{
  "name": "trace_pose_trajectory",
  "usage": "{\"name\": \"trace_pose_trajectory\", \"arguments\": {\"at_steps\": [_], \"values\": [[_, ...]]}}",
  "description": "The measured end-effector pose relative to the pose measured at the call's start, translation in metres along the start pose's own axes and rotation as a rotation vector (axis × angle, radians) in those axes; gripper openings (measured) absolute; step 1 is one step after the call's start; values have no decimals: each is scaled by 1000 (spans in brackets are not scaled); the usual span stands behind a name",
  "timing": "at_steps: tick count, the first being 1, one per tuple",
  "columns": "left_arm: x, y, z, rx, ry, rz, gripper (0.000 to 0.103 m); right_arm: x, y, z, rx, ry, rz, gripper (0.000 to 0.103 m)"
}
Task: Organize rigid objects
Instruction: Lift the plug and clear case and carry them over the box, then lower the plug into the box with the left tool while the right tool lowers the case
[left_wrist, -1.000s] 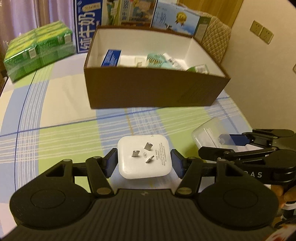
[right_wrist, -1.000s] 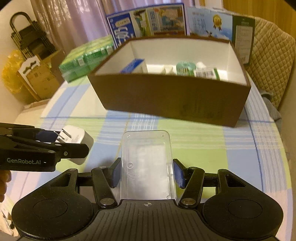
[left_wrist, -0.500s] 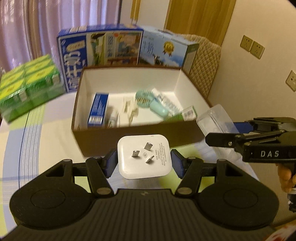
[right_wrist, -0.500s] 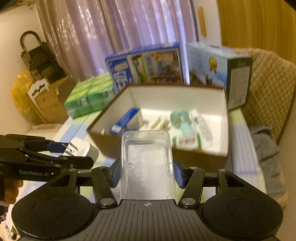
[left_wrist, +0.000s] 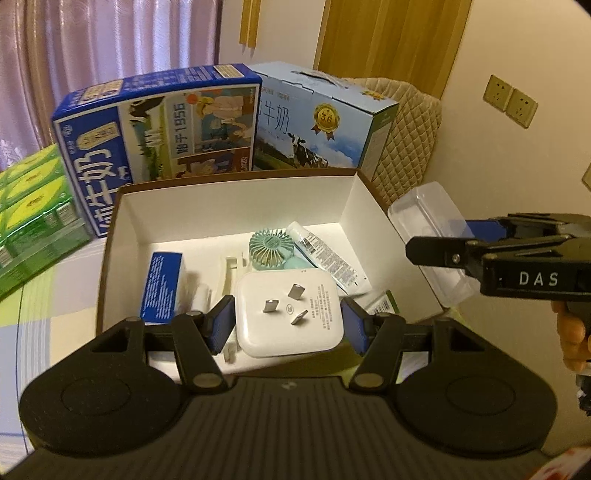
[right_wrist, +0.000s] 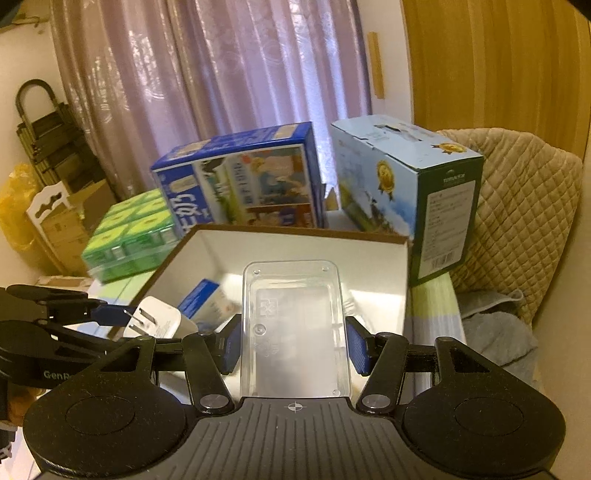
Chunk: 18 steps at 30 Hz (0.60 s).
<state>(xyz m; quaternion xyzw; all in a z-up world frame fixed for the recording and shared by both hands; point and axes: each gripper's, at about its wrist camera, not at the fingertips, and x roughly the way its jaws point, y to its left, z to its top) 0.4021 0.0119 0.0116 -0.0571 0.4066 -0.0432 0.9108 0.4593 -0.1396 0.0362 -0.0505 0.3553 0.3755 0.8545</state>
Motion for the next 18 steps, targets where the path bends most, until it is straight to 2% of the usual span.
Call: {"name": "trace_pose_trajectory", "arguments": {"at_steps": [9,18], "values": [[57,3,20,0,73,11,58,54,-32,7,25,80,-28,53],[107,8,20,-7,158,16,58,96,-45,-4,10,177,-56,53]]}}
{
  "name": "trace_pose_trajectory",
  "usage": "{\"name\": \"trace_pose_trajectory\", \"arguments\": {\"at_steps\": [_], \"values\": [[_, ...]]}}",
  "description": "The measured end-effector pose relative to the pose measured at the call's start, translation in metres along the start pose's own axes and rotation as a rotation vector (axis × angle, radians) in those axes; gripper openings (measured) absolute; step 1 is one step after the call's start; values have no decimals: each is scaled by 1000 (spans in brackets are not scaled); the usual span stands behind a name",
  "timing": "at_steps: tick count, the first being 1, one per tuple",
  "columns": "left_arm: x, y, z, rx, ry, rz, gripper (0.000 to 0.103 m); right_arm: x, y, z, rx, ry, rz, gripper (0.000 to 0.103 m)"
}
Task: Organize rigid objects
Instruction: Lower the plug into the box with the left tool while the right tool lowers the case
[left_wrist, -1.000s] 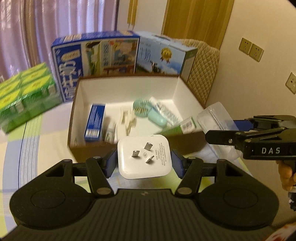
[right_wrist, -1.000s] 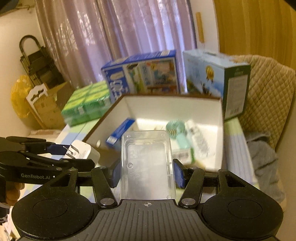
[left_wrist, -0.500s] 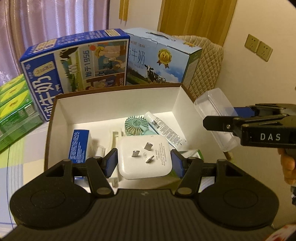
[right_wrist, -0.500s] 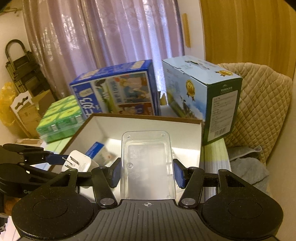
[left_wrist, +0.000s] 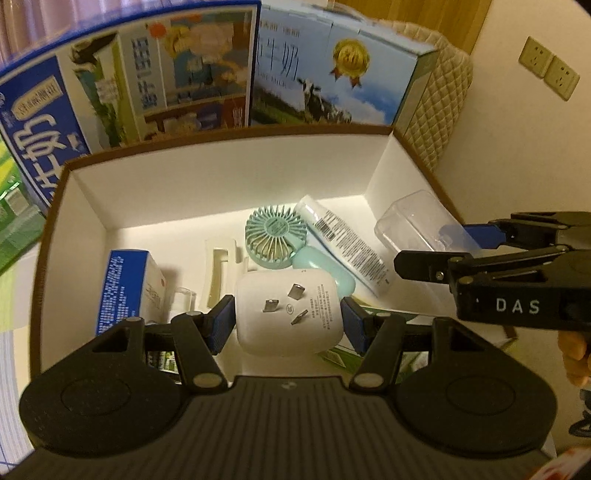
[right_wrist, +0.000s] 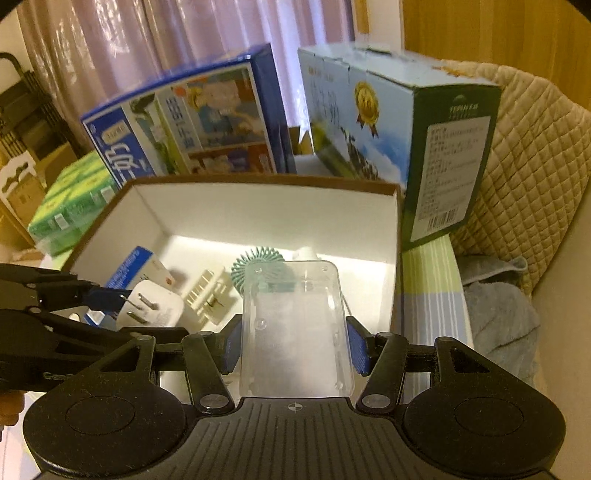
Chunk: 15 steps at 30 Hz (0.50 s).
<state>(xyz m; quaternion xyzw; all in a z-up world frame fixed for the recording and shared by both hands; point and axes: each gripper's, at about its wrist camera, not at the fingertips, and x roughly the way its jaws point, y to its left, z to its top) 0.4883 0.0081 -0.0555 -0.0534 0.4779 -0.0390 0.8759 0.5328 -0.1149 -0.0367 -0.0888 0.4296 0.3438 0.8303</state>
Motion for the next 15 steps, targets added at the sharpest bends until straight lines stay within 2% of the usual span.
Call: {"name": "trace_pose_trajectory", "arguments": {"at_steps": [7,11,15], "values": [[27,0,2,6,51,0,58,16,4,2,-83,23,-33,53],[36,-1,2,10,65,-2,58,23,1,3,-87,28,-40,53],[38,0,3,1,57,5,52,25,0,5,-92,27,-44,53]]}}
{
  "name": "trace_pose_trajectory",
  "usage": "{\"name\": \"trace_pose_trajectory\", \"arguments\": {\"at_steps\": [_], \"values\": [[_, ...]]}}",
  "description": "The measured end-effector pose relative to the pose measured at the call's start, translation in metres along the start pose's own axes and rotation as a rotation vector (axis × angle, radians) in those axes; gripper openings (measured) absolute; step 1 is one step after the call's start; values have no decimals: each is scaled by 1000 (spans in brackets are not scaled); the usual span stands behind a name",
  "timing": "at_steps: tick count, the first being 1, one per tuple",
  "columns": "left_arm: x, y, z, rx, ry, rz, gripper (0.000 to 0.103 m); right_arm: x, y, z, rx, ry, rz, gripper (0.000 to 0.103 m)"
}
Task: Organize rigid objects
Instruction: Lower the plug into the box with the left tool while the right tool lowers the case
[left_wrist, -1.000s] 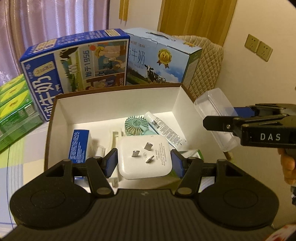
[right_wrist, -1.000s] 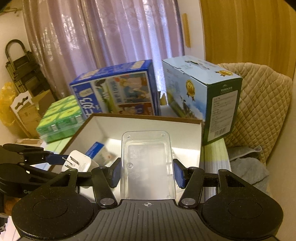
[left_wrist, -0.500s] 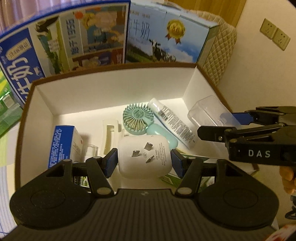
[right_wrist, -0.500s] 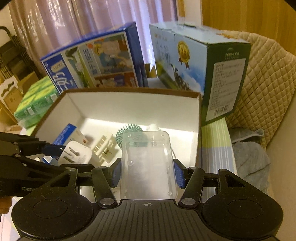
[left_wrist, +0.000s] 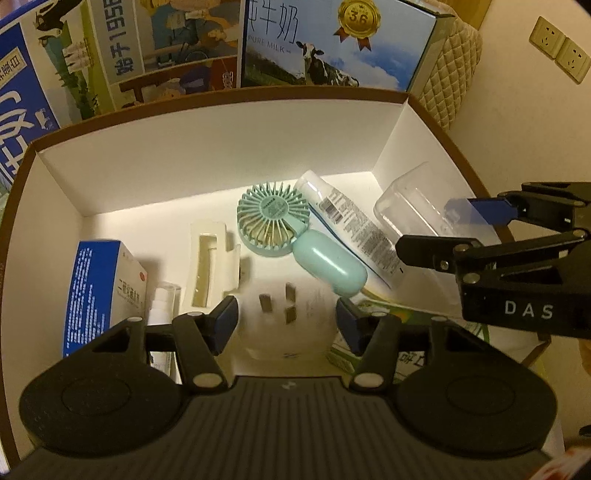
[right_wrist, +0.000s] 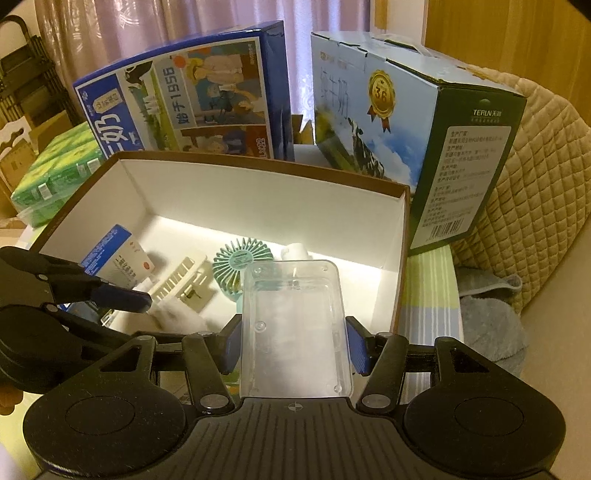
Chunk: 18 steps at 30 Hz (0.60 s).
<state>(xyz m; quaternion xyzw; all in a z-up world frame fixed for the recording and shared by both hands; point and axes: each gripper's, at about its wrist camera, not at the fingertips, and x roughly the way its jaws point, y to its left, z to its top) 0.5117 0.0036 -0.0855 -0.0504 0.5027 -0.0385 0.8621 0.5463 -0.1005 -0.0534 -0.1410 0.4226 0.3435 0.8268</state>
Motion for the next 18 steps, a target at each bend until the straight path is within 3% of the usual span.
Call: {"name": "trace_pose_trajectory", "arguments": {"at_steps": [14,18], "values": [[-2,14,-2,-23,5,29,56,3,-2,5,17,-10,-15,54],[-5,16,-2,-30,0,47,57,2,-2,5,29,-2,1,59]]}}
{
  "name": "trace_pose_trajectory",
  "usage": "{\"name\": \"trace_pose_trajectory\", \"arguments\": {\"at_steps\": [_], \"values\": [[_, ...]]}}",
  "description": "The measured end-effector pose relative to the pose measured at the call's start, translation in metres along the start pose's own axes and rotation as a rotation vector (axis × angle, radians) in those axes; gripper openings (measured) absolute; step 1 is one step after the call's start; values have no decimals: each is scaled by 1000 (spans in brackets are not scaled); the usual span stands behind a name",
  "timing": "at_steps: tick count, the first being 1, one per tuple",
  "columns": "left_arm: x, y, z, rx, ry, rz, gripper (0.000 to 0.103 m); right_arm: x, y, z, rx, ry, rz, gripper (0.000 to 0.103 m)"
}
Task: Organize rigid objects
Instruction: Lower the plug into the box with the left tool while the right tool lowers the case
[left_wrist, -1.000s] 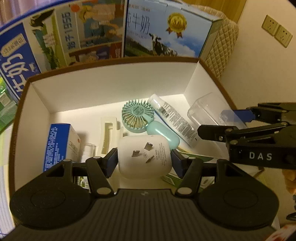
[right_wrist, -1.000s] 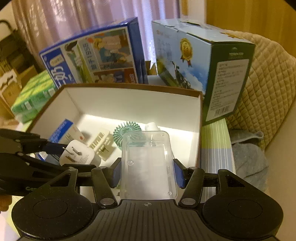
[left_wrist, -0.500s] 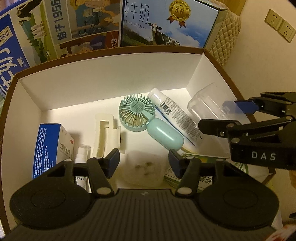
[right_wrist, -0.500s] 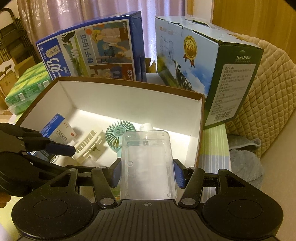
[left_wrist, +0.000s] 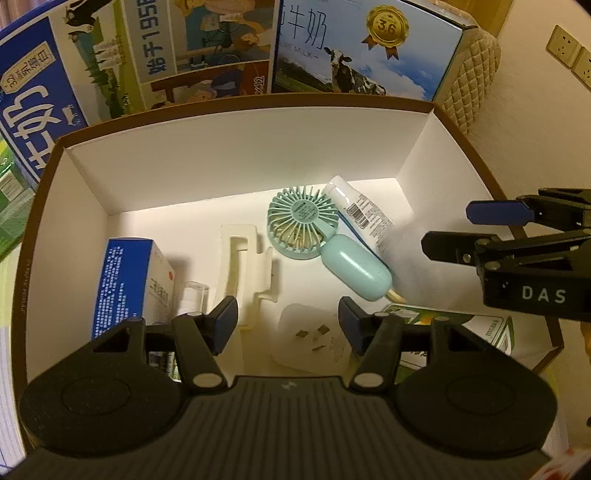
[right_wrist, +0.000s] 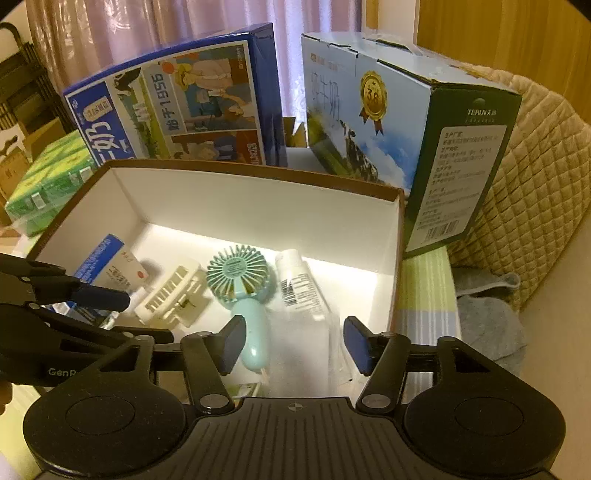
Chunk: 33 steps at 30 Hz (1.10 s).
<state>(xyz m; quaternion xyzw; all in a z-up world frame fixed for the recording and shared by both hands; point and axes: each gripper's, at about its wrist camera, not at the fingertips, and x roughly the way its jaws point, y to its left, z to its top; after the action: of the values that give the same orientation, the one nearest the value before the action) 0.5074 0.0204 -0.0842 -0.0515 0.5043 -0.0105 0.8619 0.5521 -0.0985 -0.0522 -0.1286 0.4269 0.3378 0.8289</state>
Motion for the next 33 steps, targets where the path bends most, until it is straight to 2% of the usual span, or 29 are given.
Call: {"name": "trace_pose_trajectory", "arguments": {"at_steps": [20,25,33], "values": [[-30,10,0,-29,-56,45,58,-17,7,-11,7,8,19,65],[-44,8,-5,-36,-75,59,61,-32,9,-15,30,-12,29,66],[-86,4,-24,-63,-150,77,64,-72,14,-37,98,-75,56,71]]}}
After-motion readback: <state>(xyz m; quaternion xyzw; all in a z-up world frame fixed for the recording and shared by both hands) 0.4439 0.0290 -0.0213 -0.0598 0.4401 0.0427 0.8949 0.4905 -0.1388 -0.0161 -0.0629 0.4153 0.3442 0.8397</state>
